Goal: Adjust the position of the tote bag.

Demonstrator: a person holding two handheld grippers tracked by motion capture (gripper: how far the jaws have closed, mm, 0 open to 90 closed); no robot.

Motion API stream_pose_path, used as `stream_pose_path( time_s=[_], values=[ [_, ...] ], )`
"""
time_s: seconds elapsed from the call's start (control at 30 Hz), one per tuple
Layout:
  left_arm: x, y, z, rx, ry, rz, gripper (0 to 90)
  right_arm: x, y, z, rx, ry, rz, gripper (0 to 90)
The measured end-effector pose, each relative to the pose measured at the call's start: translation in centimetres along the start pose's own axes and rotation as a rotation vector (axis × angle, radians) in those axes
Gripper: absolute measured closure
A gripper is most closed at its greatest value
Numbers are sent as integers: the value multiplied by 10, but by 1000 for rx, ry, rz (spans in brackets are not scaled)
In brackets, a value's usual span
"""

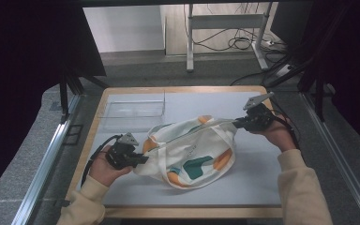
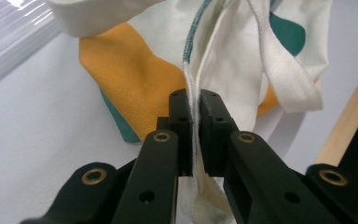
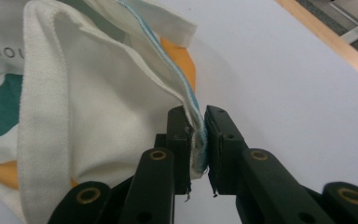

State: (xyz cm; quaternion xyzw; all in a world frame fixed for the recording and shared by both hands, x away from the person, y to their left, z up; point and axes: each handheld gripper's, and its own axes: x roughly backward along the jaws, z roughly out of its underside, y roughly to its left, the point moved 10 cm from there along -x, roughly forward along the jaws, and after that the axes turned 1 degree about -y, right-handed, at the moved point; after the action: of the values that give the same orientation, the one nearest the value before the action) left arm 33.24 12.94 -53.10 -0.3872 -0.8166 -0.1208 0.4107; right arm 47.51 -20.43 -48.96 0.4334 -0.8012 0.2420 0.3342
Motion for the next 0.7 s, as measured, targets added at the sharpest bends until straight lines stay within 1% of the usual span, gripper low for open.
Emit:
stream_pose_path(
  time_s=[0.13, 0.17, 0.2, 0.23, 0.27, 0.3, 0.33, 0.4, 0.53, 0.67, 0.7],
  values=[
    [-3, 7, -4, -3, 6, -14, 851, 5, 6, 11, -27, -31, -6, 796],
    [-4, 9, -5, -2, 6, -14, 850, 8, 9, 16, -45, -35, -7, 796],
    [-4, 12, -7, 0, 6, -16, 850, 8, 9, 16, -45, -35, -7, 796],
    [-5, 14, -8, 1, 7, -17, 849, 10, 12, 19, -63, -36, -2, 796],
    [-5, 17, -10, 3, 5, -21, 849, 10, 12, 19, -63, -36, -2, 796],
    [-6, 20, -12, 6, 3, -25, 849, 12, 15, 21, -73, -35, 1, 796],
    [-6, 22, -13, 7, 3, -27, 849, 17, 20, 24, -73, -33, 10, 797],
    [-5, 26, -16, 10, -2, -32, 849, 19, 23, 25, -72, -34, 14, 798],
    [-7, 34, -21, 22, -7, -26, 847, 28, 34, 32, -76, -38, 19, 798],
    [-10, 36, -25, 27, -9, -25, 845, 31, 45, 43, -96, -59, 12, 798],
    [-11, 36, -26, 30, -11, -22, 844, 31, 48, 50, -107, -56, 4, 798]
  ],
)
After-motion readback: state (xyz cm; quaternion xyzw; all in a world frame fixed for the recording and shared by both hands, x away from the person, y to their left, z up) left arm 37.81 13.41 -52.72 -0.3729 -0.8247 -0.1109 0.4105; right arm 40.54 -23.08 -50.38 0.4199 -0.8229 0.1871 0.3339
